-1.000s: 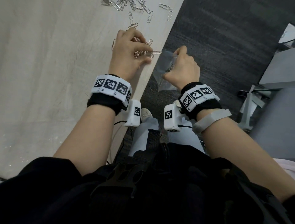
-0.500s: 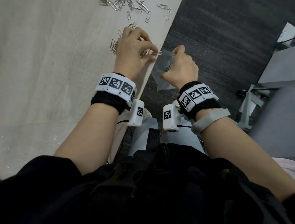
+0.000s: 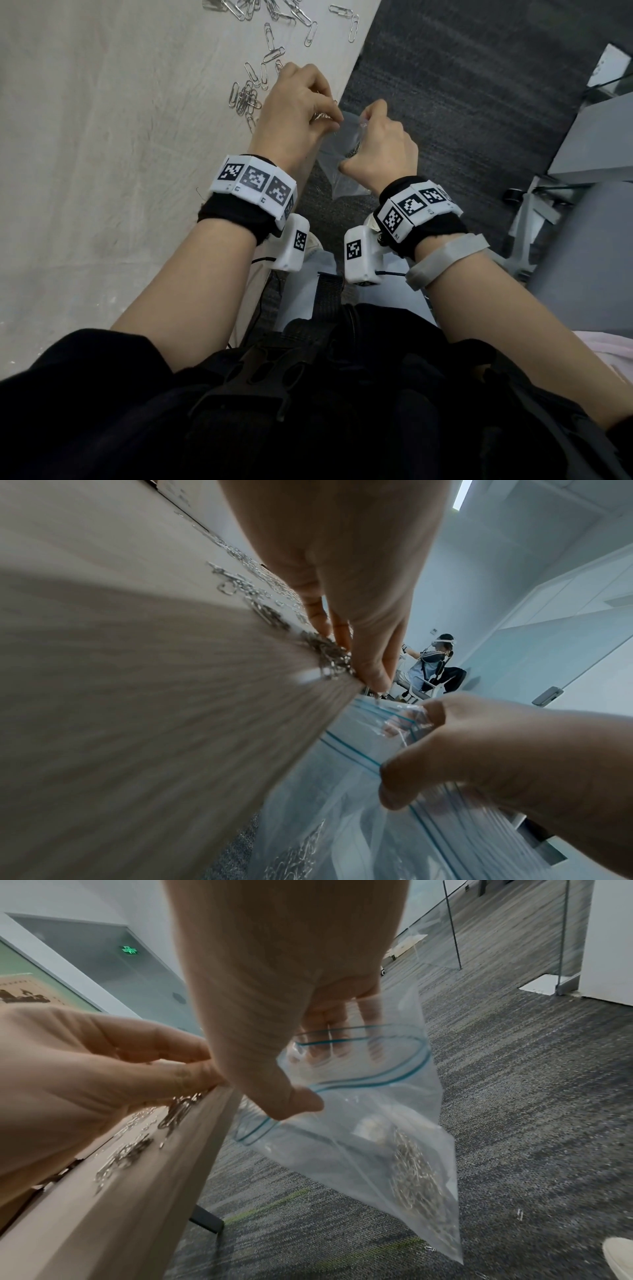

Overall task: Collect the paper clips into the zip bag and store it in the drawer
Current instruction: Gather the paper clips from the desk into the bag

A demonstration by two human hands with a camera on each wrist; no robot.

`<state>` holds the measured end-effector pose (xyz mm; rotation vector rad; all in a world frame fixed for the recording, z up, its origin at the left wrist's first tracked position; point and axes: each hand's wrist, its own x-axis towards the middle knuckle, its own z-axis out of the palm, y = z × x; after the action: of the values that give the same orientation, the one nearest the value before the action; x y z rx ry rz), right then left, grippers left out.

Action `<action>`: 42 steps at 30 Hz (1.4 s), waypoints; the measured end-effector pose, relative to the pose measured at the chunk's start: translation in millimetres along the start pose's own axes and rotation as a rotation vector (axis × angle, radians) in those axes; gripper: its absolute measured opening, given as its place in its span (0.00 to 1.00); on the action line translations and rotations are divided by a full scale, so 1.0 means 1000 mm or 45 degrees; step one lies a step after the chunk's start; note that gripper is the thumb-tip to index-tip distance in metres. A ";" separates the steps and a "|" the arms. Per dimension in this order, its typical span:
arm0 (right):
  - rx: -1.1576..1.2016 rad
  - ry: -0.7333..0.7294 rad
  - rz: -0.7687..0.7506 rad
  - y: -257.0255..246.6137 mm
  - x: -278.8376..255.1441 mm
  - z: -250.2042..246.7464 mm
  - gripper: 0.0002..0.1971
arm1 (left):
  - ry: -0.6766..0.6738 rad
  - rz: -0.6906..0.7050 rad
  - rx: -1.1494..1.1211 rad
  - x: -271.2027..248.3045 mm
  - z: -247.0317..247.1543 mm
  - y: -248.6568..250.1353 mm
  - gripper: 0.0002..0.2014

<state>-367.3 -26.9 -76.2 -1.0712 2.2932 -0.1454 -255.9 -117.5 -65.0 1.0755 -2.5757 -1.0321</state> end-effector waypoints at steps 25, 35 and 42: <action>0.004 0.015 0.012 -0.007 -0.005 0.002 0.28 | 0.147 -0.218 -0.280 -0.018 -0.021 -0.008 0.20; 0.005 0.021 0.025 -0.007 -0.007 0.004 0.28 | -0.294 -0.420 0.200 -0.035 -0.050 -0.028 0.58; 0.001 0.032 0.019 -0.005 -0.008 0.004 0.28 | -0.050 -0.334 0.196 -0.028 -0.031 -0.026 0.50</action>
<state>-358.0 -23.5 -74.4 -1.0571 2.3227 -0.1539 -208.6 -128.2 -55.5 1.4784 -2.6316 -0.9266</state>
